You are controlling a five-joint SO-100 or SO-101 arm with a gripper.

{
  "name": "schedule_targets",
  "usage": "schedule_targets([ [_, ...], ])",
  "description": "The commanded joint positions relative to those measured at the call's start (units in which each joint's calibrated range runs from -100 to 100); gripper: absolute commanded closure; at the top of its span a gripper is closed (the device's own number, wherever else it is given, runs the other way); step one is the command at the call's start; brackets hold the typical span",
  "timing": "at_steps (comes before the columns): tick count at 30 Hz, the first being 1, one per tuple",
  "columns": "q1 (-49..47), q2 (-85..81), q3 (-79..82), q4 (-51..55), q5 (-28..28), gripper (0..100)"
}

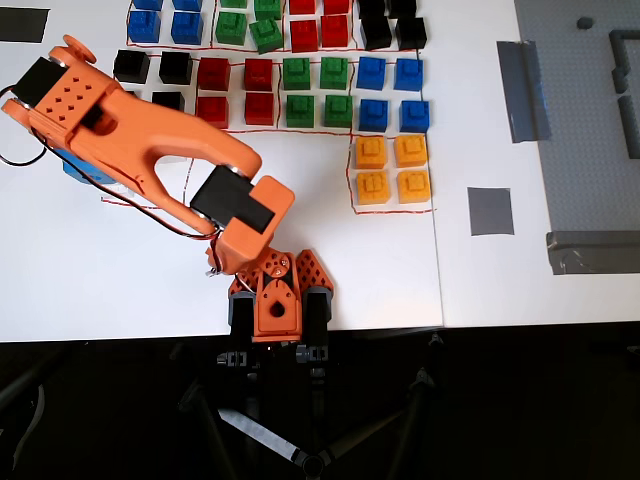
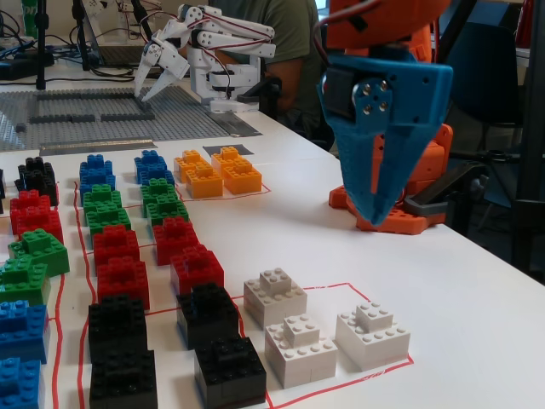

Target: Grab the block and put it in the grey marker

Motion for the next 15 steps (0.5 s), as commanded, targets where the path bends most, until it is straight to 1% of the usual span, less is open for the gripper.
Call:
schedule_targets([
  [1, -2.1, -1.61, -3.18, -2.3, -1.71, 100],
  [3, -3.51, 0.12, -3.81, -3.36, -2.0, 99],
  [7, -4.93, 3.57, -5.63, -5.73, -2.39, 91],
  [12, -6.34, 6.77, -7.53, -7.44, -2.2, 83],
  [15, -6.67, 8.15, -8.17, -8.1, -2.15, 81],
])
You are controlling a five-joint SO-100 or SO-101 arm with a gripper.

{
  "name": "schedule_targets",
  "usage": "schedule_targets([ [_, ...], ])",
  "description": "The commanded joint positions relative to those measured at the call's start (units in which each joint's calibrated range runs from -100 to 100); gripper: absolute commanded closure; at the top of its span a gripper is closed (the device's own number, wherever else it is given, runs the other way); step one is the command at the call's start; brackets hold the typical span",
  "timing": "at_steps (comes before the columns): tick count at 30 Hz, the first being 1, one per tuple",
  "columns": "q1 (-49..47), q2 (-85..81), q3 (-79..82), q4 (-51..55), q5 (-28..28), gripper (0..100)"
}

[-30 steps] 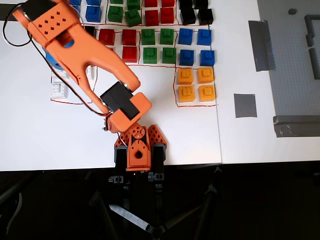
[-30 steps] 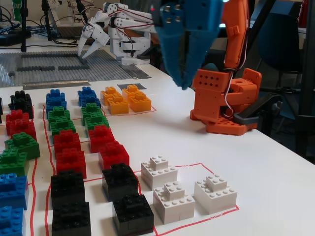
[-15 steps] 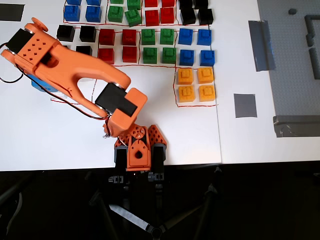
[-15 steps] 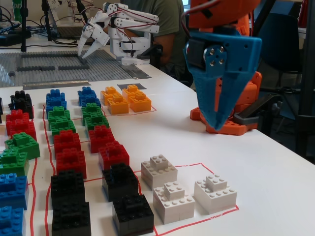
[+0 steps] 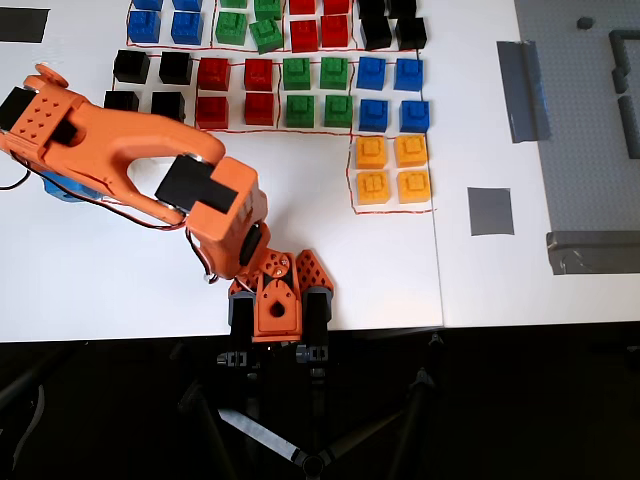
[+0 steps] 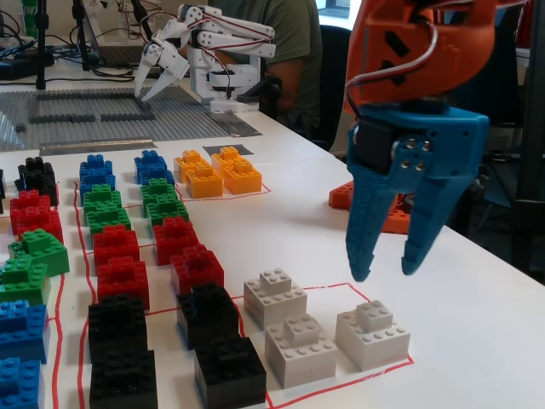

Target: Grab the block and put it in the grey marker

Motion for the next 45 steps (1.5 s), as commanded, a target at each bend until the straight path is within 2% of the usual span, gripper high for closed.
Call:
schedule_targets([
  [1, -0.39, -2.21, -5.29, -1.45, -0.29, 81],
  [15, -1.14, 3.49, -6.2, -2.76, 0.93, 70],
  [45, -1.39, 11.52, -6.47, -4.96, 0.98, 71],
])
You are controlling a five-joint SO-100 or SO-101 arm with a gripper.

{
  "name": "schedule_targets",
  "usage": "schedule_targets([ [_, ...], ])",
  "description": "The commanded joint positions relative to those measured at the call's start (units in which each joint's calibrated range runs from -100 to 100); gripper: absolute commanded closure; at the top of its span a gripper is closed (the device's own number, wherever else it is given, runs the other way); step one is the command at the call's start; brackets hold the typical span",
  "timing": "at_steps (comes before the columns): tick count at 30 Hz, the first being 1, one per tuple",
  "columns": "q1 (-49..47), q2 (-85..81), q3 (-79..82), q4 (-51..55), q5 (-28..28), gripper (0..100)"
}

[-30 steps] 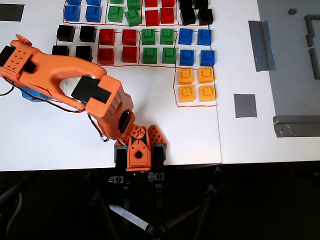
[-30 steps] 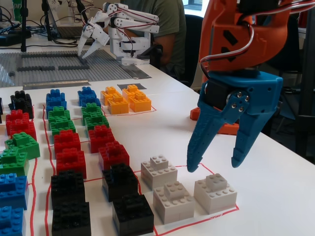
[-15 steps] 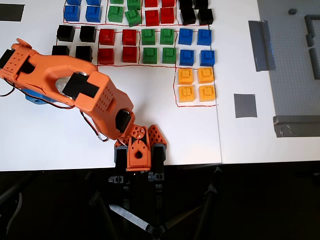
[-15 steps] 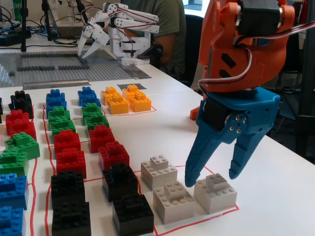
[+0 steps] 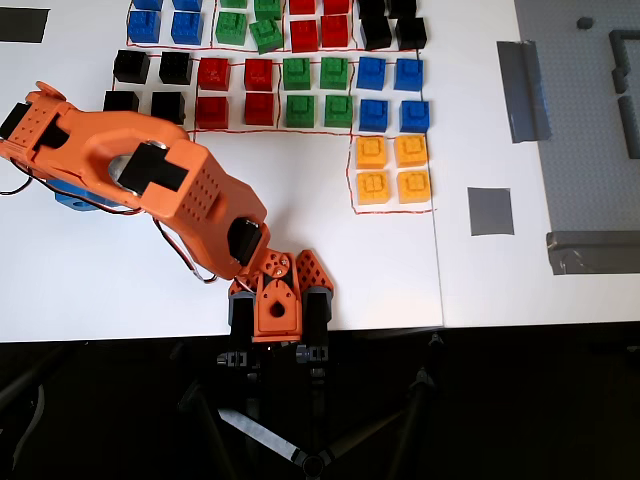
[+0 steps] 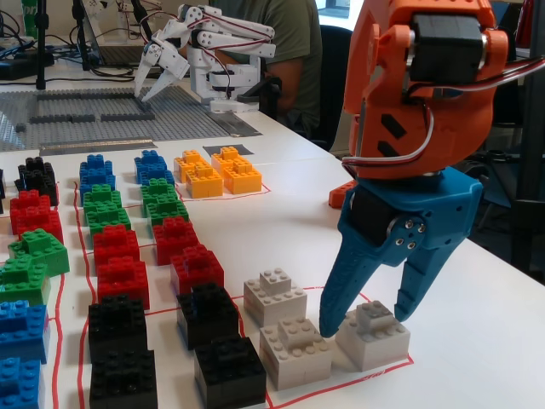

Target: Grab the block and put it in the grey marker

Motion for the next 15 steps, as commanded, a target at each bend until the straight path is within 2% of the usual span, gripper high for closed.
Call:
schedule_targets([
  [1, -1.39, -2.15, -4.76, -1.04, 0.29, 71],
  [12, -0.98, 0.26, -5.22, -3.24, 0.93, 75],
  [15, -0.64, 0.61, -5.31, -4.06, 1.32, 79],
])
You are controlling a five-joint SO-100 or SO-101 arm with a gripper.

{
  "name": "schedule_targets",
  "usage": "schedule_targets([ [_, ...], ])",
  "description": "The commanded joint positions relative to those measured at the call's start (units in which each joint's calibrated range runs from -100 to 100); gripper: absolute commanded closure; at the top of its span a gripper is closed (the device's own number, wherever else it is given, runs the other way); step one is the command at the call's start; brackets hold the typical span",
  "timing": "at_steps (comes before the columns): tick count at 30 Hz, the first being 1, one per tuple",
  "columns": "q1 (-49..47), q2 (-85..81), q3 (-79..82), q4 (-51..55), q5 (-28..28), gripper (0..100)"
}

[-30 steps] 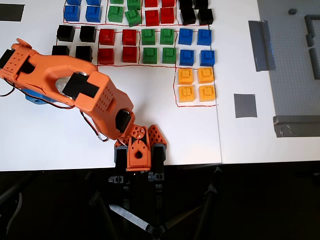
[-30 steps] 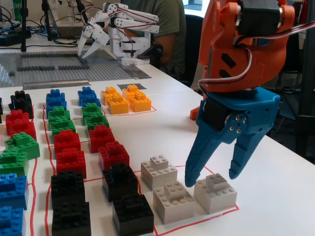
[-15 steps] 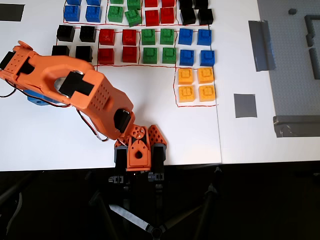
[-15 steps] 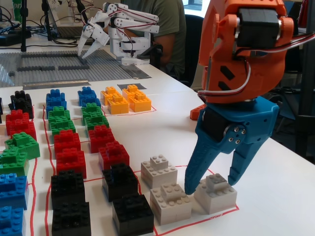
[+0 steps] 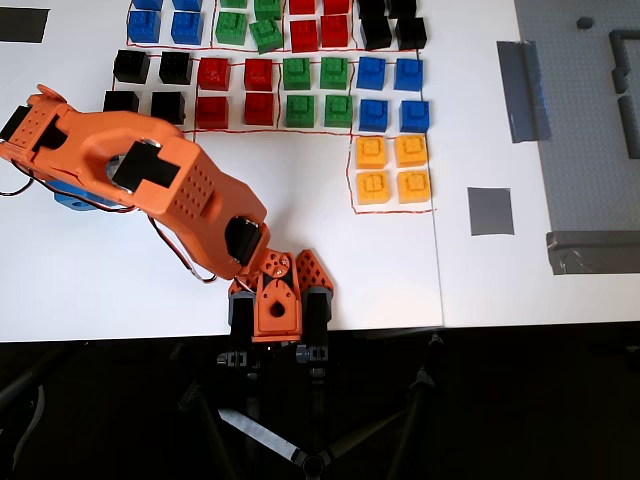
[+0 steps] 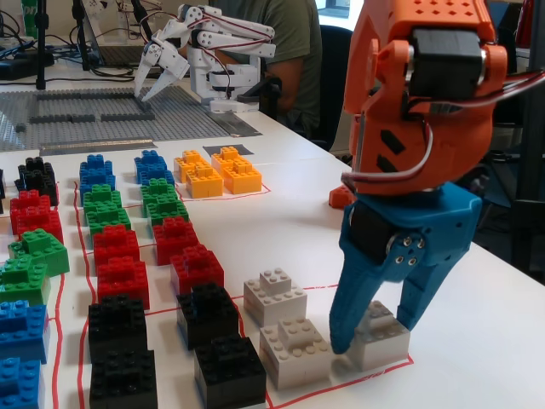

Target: Grab the block and put it in the grey marker

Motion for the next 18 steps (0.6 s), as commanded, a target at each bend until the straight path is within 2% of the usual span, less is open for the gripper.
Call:
schedule_targets([
  [1, -0.56, -2.35, -4.68, -1.34, 1.27, 81],
  [8, 0.1, -1.75, -4.23, -2.4, 1.95, 100],
  [15, 0.52, -6.15, -3.5, -1.58, 3.27, 100],
  [18, -0.23, -11.51, -3.5, 1.93, 6.5, 100],
])
